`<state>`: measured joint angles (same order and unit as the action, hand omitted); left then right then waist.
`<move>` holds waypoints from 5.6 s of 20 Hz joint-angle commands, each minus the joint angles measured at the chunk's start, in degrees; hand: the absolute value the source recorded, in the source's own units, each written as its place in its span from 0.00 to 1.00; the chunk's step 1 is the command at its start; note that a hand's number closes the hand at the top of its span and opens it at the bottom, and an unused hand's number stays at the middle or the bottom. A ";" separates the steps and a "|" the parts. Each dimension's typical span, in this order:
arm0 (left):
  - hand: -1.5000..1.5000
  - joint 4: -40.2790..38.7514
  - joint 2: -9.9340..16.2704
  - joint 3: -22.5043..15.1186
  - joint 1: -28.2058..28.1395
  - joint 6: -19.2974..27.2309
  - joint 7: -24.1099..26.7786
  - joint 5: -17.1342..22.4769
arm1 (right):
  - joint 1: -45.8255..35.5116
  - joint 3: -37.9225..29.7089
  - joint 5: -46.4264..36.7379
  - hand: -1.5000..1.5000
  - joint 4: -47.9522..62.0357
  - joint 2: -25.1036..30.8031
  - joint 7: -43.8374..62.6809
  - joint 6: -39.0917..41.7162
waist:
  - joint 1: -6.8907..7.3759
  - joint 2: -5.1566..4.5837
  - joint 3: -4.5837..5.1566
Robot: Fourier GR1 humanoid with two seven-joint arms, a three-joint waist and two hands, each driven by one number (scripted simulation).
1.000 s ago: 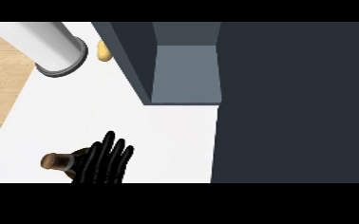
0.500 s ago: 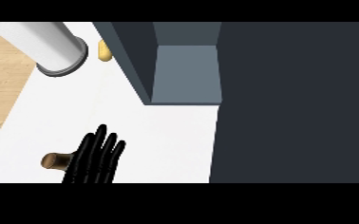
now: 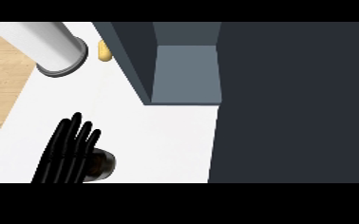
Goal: Pick up the wine, place it into the cabinet and close the cabinet
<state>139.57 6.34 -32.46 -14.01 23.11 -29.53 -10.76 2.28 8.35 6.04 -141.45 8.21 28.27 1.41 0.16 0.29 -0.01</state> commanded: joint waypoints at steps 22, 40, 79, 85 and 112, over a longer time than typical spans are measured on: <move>0.00 -5.25 3.45 30.44 -9.63 -16.77 11.16 29.39 | -2.80 0.31 0.74 0.00 -6.38 -1.21 7.02 -1.46 | 0.11 -0.13 0.08; 0.00 -26.84 -1.52 33.70 -9.26 -25.98 29.93 25.17 | -5.14 -2.79 1.76 0.00 -8.11 -0.30 11.22 -0.12 | -0.20 -0.21 0.03; 0.00 -59.02 -1.07 41.29 0.05 -36.01 46.20 23.31 | -3.74 -6.24 5.45 0.00 -9.34 -0.95 11.17 3.80 | -0.38 -0.22 -0.01; 0.00 -65.09 -0.66 41.48 3.01 -38.12 49.18 22.93 | -8.63 -0.58 -0.90 0.00 -12.37 -2.55 18.12 -0.17 | -0.42 -0.16 0.07; 1.00 -77.31 0.39 40.96 15.19 -38.81 64.73 16.14 | -5.36 -8.21 6.79 0.00 -8.65 -1.97 12.82 3.71 | -0.84 -0.24 0.02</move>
<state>66.09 6.38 6.21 -4.08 -16.58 32.96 4.73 -4.88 3.12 4.55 -142.64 5.38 37.36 4.68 -0.35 0.07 -0.01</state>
